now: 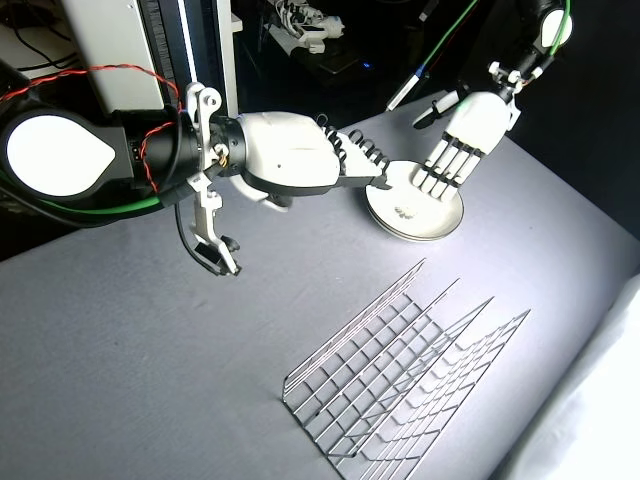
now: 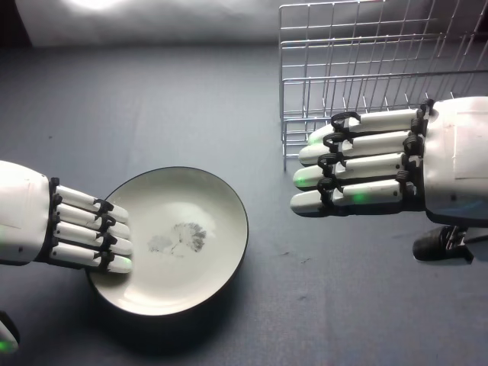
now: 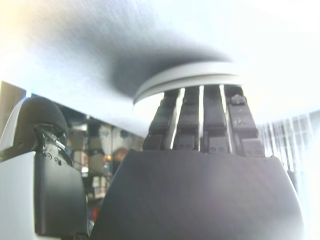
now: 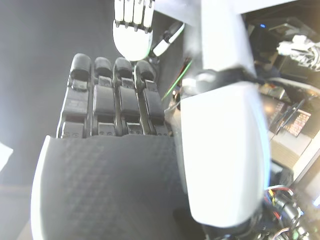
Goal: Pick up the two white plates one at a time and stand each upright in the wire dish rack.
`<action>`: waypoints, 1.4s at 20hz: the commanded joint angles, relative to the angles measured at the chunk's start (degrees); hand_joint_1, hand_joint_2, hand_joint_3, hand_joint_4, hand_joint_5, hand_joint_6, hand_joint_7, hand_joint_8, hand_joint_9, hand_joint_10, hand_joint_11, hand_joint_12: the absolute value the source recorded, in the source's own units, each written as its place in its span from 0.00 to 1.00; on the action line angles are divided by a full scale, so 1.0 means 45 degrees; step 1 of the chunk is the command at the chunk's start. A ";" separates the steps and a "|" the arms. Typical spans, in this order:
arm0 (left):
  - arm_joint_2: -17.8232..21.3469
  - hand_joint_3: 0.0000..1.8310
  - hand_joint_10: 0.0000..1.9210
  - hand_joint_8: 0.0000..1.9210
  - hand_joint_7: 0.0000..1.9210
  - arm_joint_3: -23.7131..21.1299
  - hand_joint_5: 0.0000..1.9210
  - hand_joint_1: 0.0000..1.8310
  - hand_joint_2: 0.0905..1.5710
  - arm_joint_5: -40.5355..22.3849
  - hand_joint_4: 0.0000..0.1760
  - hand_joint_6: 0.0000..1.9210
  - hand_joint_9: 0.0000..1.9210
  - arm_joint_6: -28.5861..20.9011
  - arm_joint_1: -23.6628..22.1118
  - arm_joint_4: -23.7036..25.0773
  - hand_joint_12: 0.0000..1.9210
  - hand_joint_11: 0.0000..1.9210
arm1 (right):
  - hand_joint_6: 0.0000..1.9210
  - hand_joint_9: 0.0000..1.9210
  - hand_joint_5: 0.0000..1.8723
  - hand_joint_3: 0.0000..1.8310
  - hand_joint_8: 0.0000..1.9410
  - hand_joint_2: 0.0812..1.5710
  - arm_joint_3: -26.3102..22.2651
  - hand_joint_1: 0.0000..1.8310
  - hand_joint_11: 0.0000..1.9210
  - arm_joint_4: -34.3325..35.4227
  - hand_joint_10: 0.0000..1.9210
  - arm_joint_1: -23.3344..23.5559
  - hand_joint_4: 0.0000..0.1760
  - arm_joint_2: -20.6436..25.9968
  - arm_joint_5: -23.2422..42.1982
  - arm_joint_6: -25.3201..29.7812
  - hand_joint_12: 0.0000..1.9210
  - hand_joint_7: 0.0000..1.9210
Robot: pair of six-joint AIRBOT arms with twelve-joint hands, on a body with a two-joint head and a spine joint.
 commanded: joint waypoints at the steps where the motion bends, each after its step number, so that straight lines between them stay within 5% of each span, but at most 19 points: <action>1: -0.0049 0.00 0.00 0.00 0.00 0.0014 0.00 0.00 0.66 -0.0367 0.00 0.00 0.00 0.0110 0.0069 -0.0457 0.01 0.01 | 0.00 0.04 0.08 0.00 0.00 0.60 -0.0028 0.71 0.00 0.0615 0.00 0.0084 0.00 0.0016 0.1372 -0.0060 0.15 0.06; 15: -0.0249 0.00 0.00 0.00 0.00 -0.1936 0.00 0.00 0.66 0.0942 0.00 0.00 0.00 0.0226 0.0336 -0.1225 0.00 0.00 | 0.01 0.03 0.09 0.00 0.00 0.61 0.0015 0.70 0.00 0.0615 0.00 0.0090 0.00 0.0015 0.1308 -0.0208 0.08 0.05; 20: -0.0404 0.00 0.00 0.00 0.00 -0.2303 0.00 0.00 0.65 0.1406 0.00 0.00 0.00 0.0235 0.0009 -0.1227 0.00 0.00 | 0.00 0.08 0.13 0.00 0.00 0.60 0.0028 0.72 0.00 0.0615 0.00 0.0098 0.00 -0.0073 0.1010 -0.0229 0.21 0.10; 28: -0.0463 0.00 0.00 0.00 0.00 -0.2700 0.00 0.00 0.65 0.1689 0.00 0.00 0.00 0.0151 -0.0264 -0.1268 0.00 0.01 | 0.00 0.05 0.09 0.00 0.00 0.62 0.1324 0.72 0.00 0.0613 0.00 0.0219 0.00 -0.2228 0.0296 -0.0300 0.23 0.07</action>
